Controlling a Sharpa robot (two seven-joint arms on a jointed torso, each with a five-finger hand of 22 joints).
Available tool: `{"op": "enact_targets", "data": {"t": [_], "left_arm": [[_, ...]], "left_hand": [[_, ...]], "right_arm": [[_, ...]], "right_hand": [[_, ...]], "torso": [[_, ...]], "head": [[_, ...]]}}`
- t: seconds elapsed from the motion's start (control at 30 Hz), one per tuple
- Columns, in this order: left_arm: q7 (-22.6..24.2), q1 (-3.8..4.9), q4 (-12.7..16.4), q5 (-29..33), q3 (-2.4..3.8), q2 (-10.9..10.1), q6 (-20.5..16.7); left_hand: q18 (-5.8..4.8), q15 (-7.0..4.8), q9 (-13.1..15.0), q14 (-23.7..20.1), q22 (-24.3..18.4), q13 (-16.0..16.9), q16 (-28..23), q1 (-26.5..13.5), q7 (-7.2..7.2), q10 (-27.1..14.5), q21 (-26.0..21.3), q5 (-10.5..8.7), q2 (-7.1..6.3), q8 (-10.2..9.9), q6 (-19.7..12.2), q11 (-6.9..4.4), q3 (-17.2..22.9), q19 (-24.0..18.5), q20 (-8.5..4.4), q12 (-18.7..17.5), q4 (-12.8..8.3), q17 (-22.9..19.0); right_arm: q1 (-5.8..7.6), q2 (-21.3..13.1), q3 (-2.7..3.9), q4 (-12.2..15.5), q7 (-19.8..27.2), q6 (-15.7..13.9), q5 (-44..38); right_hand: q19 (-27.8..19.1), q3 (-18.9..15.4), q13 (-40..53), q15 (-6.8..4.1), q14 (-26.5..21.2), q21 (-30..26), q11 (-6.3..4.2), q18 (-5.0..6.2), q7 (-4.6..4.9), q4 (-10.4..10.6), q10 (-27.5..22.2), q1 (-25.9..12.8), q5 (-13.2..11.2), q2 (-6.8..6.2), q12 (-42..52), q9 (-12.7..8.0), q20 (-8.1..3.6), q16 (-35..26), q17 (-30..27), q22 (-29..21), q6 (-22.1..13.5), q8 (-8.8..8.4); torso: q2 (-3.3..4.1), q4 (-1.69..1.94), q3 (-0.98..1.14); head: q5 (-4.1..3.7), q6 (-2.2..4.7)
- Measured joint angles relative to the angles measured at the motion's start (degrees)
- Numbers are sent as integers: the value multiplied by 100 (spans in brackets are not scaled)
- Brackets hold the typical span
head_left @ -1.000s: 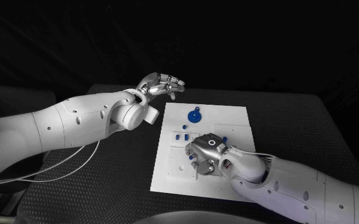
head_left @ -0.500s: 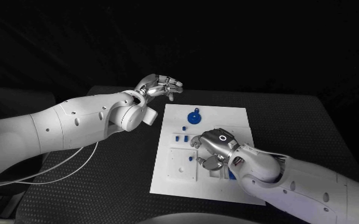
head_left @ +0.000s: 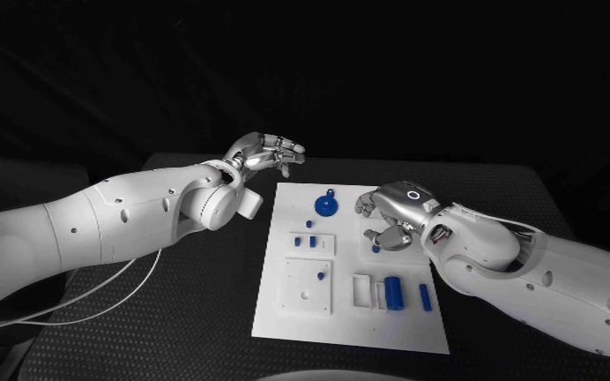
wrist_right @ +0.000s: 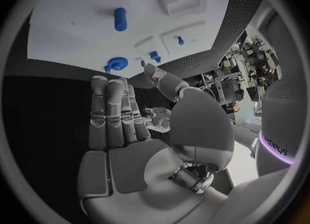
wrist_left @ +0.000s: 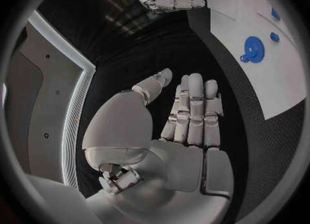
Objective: Assemble the parts on the task board
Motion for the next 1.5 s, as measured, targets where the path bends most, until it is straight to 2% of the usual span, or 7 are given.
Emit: {"op": "enact_targets", "data": {"t": [0.13,0.3,0.5,0.6,0.73,1.0,1.5], "left_arm": [[-2,0,-4,0,0,-1,2],[-4,0,-4,0,0,-2,6],[-4,0,-4,0,0,-5,9],[-5,0,-5,0,0,-8,11],[-5,0,-5,0,0,-10,12],[-6,0,-5,1,0,-13,14],[-6,0,-15,1,0,-6,18]], "left_hand": [[-5,0,5,0,0,0,0,0,0,-19,0,0,0,0,0,13,0,7,-7,0,0,0],[-14,0,5,0,0,0,0,0,0,-25,0,0,0,0,0,18,0,7,-7,0,0,5],[-7,0,5,0,4,0,0,0,0,-26,-22,0,0,0,0,17,0,7,-7,0,0,4],[7,0,5,0,4,0,0,0,0,-31,-22,0,0,0,0,12,0,6,-7,0,0,4],[44,0,4,0,4,0,0,0,0,-31,-22,0,0,0,0,11,0,6,-6,0,0,4],[43,20,9,20,4,0,0,0,0,-31,-22,0,0,0,0,11,0,6,-6,0,0,9],[34,20,9,20,9,0,-20,-23,-1,-31,-22,0,23,0,0,10,-15,6,-5,0,15,8]], "right_arm": [[6,-43,-2,-64,-85,397,4],[5,-19,-8,-190,-163,821,0],[2,31,-47,-337,-206,1078,-3],[-6,61,-59,-384,-211,1129,-4],[-27,97,-72,-444,-211,1165,-6],[-99,160,-99,-485,-194,1189,-7],[-168,276,-109,-583,-154,1223,-19]], "right_hand": [[-53,-175,-38,6,-53,-2,48,1,-61,-110,-49,-111,-23,5,-20,0,31,-26,17,0,-63,0],[-247,-482,-116,71,-216,-65,134,1,-224,-201,-280,-293,-23,6,-117,-10,102,-90,47,-2,-229,-18],[-248,-514,-126,71,-216,-65,115,2,-242,-180,-301,-292,-23,6,-117,-6,104,-91,57,-3,-247,-18],[-248,-500,-129,71,-216,-65,115,2,-242,-167,-301,-293,-23,6,-117,10,104,-91,67,-3,-247,-18],[-249,-341,-129,72,-216,-65,101,4,-240,-7,-286,-125,-23,28,-60,42,105,-91,75,-3,-244,33],[-149,-12,-45,-43,-99,-63,-20,7,-121,272,168,113,-23,138,174,107,32,-89,84,-7,6,196],[-98,41,25,-137,-50,-8,-135,14,-163,326,465,268,-23,330,293,147,20,-85,119,-10,285,329]], "torso": [[0,4,1],[2,4,0],[4,8,-1],[4,11,-2],[4,12,-3],[5,13,-6],[5,12,-7]], "head": [[-10,11],[-12,12],[-14,-4],[-14,-11],[-17,-15],[-20,-27],[-26,-54]]}}
